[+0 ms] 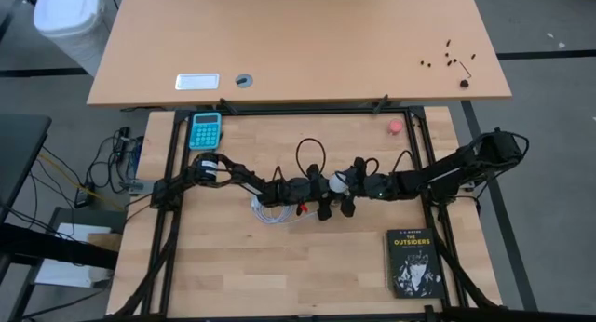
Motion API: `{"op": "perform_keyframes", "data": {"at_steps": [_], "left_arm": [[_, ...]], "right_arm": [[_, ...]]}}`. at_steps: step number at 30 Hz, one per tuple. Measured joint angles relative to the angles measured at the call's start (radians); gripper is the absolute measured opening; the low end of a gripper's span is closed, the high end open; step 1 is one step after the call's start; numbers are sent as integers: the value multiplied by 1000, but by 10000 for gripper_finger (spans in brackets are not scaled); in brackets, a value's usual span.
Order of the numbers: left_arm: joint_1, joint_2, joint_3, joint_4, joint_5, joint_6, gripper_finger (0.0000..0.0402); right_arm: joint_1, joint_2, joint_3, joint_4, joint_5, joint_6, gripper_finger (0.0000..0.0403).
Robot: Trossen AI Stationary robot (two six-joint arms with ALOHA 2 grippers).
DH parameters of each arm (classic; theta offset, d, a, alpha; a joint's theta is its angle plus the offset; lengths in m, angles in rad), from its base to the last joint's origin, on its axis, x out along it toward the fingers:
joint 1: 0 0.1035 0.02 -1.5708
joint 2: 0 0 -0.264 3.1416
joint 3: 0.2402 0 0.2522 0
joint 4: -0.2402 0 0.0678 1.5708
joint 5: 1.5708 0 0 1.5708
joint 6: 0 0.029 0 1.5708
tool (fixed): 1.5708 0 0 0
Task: Screw lightbulb
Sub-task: Insert the lightbulb into the lamp
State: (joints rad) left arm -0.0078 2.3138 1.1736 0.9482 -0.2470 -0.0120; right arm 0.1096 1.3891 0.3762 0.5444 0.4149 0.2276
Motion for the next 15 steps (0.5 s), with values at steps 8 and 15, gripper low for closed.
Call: {"op": "perform_keyframes", "data": {"at_steps": [8, 15], "left_arm": [[0, 0, 0, 0, 1, 0, 193], [0, 0, 0, -1, 1, 1, 193]], "right_arm": [[-39, 0, 26, -31, -94, -27, 329], [-35, -1, 56, -38, -121, -143, 315]]}}
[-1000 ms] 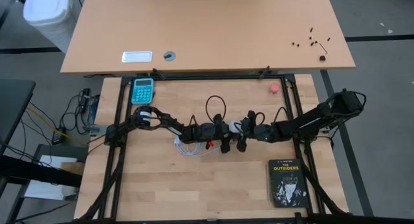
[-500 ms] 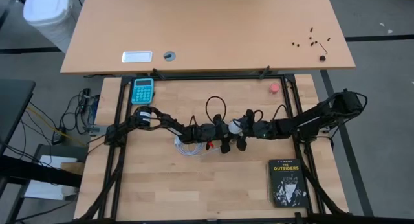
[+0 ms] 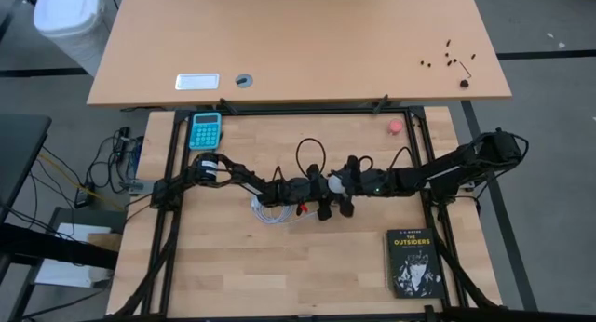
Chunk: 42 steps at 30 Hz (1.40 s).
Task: Screw lightbulb
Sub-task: Insert the lightbulb into the lamp
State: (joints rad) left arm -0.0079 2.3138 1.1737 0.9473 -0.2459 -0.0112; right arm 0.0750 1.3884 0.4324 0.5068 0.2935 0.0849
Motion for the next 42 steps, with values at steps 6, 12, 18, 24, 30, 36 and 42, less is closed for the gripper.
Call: {"op": "perform_keyframes", "data": {"at_steps": [6, 12, 18, 24, 30, 36, 42], "left_arm": [[-1, 0, 0, -1, 16, 5, 193], [-1, 0, 0, -5, 72, 5, 193], [1, 0, 0, -6, 190, 26, 193], [3, 0, 0, -6, 257, 38, 193], [7, 0, 1, -22, 336, 49, 193], [20, -2, 2, -40, 475, 50, 193], [31, -2, 2, -42, 539, 29, 193]], "right_arm": [[0, 0, 0, -9, -101, -86, 307], [-26, -1, 0, -8, -174, -143, 307], [-44, -1, 0, -8, -294, -191, 307], [-46, -1, 0, -14, -363, -212, 306], [-45, -1, 0, -18, -424, -213, 306], [-45, -1, 0, -8, -472, -220, 306], [-45, -1, 0, 16, -505, -221, 306]]}}
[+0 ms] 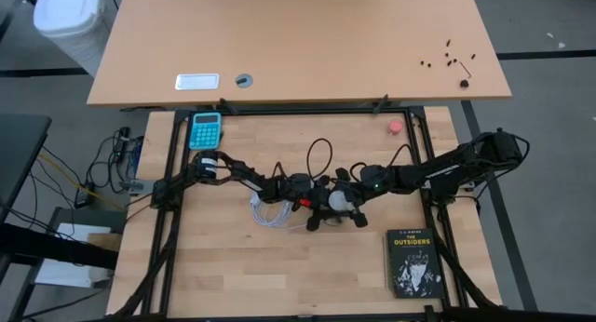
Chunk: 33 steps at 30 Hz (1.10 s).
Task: Screw lightbulb
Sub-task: Insert the lightbulb into the lamp
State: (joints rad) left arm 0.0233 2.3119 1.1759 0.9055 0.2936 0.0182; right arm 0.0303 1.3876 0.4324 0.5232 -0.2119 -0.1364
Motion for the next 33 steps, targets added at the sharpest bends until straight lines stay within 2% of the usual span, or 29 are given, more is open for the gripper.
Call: {"op": "perform_keyframes", "data": {"at_steps": [4, 10, 13, 20, 23, 33], "left_arm": [[1, 0, 0, -1, 11, -1, 193], [1, 0, 0, -3, 11, -3, 193], [1, 0, 0, -5, 13, -4, 193], [1, 0, 0, -5, 13, -4, 193], [1, 0, 0, -3, 12, -24, 193], [4, 0, -1, 6, 14, -47, 193]], "right_arm": [[0, 0, 0, 0, 0, 1, 297], [0, 1, 0, 0, 0, 10, 236], [0, 1, 0, -2, 0, 23, 222], [0, 1, 0, -7, 1, 36, 203], [0, 1, 0, -26, 38, 58, 193], [-5, 1, 0, -38, 41, 132, 193]]}}
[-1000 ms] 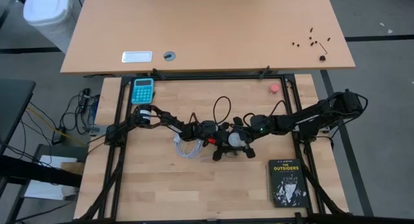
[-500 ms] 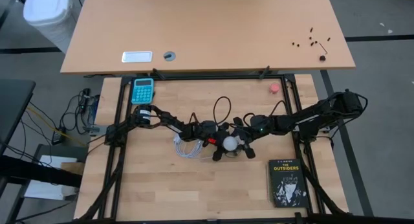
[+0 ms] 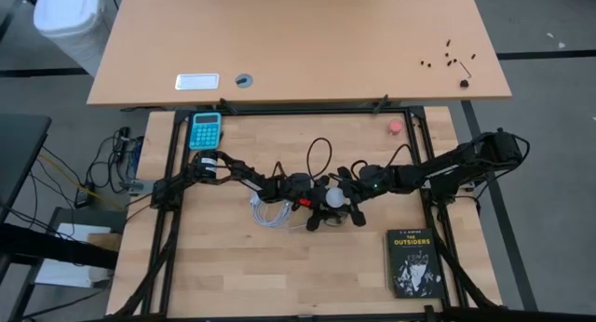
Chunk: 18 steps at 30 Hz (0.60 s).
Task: Screw lightbulb
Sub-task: Insert the lightbulb into the lamp
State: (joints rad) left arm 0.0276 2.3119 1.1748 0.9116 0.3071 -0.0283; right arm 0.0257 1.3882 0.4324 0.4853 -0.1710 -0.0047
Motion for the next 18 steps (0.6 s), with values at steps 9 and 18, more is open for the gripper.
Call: {"op": "perform_keyframes", "data": {"at_steps": [9, 18], "left_arm": [[0, 0, 0, -15, -27, 30, 193], [0, 1, -1, 5, -64, 30, 193]], "right_arm": [[29, -53, -32, -36, 94, 4, 167], [77, -47, -104, 114, 186, 47, 172]]}}
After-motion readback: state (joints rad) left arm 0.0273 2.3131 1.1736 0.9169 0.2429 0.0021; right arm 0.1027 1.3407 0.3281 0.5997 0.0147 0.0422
